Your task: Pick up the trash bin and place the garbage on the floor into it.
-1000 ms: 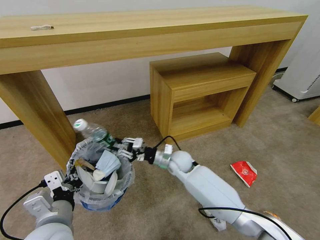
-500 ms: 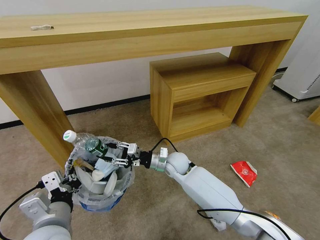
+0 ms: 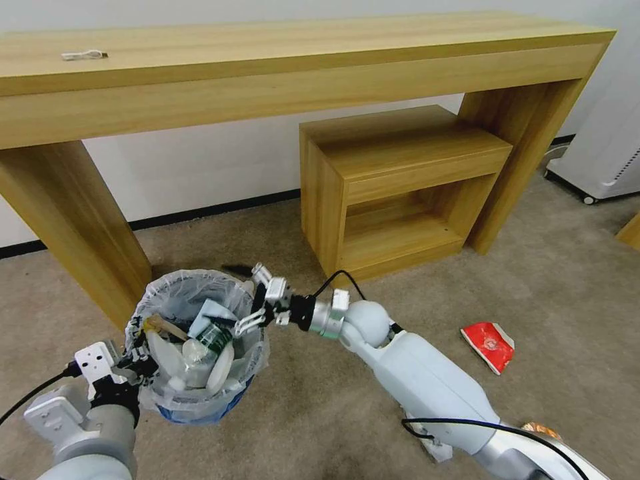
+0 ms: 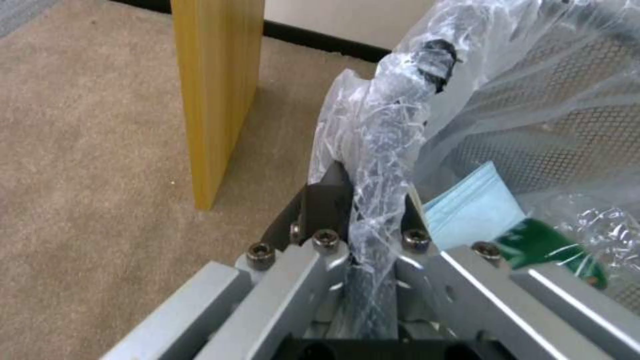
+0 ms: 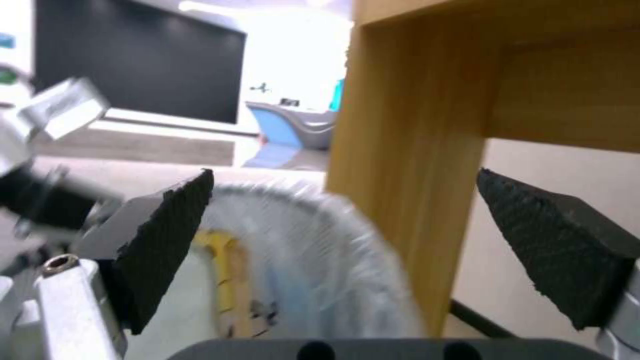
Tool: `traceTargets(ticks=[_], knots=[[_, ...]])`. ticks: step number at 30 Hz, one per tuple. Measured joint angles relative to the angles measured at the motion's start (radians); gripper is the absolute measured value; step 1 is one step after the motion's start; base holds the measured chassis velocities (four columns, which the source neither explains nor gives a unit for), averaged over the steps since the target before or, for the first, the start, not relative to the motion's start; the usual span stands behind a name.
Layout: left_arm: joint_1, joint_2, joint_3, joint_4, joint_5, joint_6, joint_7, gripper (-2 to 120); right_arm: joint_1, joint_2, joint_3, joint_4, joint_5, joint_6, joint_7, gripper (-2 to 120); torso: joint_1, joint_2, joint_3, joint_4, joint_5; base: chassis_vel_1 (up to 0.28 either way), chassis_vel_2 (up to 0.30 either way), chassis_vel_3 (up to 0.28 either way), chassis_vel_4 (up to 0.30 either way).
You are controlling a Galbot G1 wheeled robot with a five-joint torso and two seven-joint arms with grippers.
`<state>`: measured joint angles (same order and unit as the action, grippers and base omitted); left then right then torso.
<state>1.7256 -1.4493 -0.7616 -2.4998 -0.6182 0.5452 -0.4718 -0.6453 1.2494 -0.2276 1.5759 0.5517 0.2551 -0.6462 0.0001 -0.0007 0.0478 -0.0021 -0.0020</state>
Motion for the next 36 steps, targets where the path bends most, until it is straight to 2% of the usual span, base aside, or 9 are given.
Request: traceTargets(ticks=[5, 10, 12, 17, 19, 20, 23, 28, 36], knots=[[0.000, 0.005, -0.011, -0.001, -0.034, 0.008, -0.011, 1, -0.046, -0.050, 0.082, 0.085, 0.019, -0.017, 0.060, 100, 0.000, 0.000, 0.000, 0.0002, 0.0002, 0.000, 0.000, 0.000, 0.000], [0.001, 0.017, -0.027, -0.001, -0.083, 0.023, -0.036, 1, -0.187, -0.153, 0.261, 0.239, -0.006, -0.098, 0.276, 100, 0.000, 0.000, 0.000, -0.0001, 0.0002, 0.000, 0.000, 0.000, 0.000], [0.001, 0.017, -0.027, -0.001, -0.088, 0.025, -0.039, 1, -0.211, -0.162, 0.291, 0.255, -0.011, -0.107, 0.299, 100, 0.000, 0.000, 0.000, -0.0001, 0.0003, 0.000, 0.000, 0.000, 0.000], [0.004, 0.017, -0.021, 0.002, -0.097, 0.030, -0.047, 1, -0.360, -0.187, 0.503, 0.348, -0.026, -0.108, 0.409, 100, 0.000, 0.000, 0.000, 0.0000, 0.0005, 0.000, 0.000, 0.000, 0.000], [-0.001, 0.019, -0.019, 0.011, -0.096, 0.030, -0.047, 1, -0.487, -0.177, 0.664, 0.443, -0.043, -0.103, 0.462, 100, 0.000, 0.000, 0.000, -0.0002, 0.0000, 0.000, 0.000, 0.000, 0.000], [-0.001, 0.019, -0.019, 0.011, -0.096, 0.030, -0.047, 1, -0.487, -0.177, 0.664, 0.443, -0.043, -0.103, 0.462, 100, 0.000, 0.000, 0.000, -0.0002, 0.0000, 0.000, 0.000, 0.000, 0.000], [-0.008, 0.018, -0.012, 0.011, -0.071, 0.024, -0.040, 1, -0.657, -0.110, 0.852, 0.560, -0.094, -0.103, 0.480, 100, 0.000, 0.000, 0.000, -0.0003, 0.0002, 0.000, 0.000, 0.000, 0.000], [-0.019, 0.014, -0.003, 0.012, -0.015, 0.003, -0.020, 1, -0.782, -0.010, 1.038, 0.651, -0.149, -0.104, 0.502, 100, 0.000, 0.000, 0.000, -0.0001, 0.0000, 0.000, 0.000, 0.000, 0.000], [-0.034, 0.007, 0.010, 0.021, -0.002, -0.008, -0.008, 1, -0.854, 0.013, 1.163, 0.676, -0.175, -0.050, 0.499, 100, 0.000, 0.000, 0.000, -0.0001, 0.0000, 0.000, 0.000, 0.000, 0.000]])
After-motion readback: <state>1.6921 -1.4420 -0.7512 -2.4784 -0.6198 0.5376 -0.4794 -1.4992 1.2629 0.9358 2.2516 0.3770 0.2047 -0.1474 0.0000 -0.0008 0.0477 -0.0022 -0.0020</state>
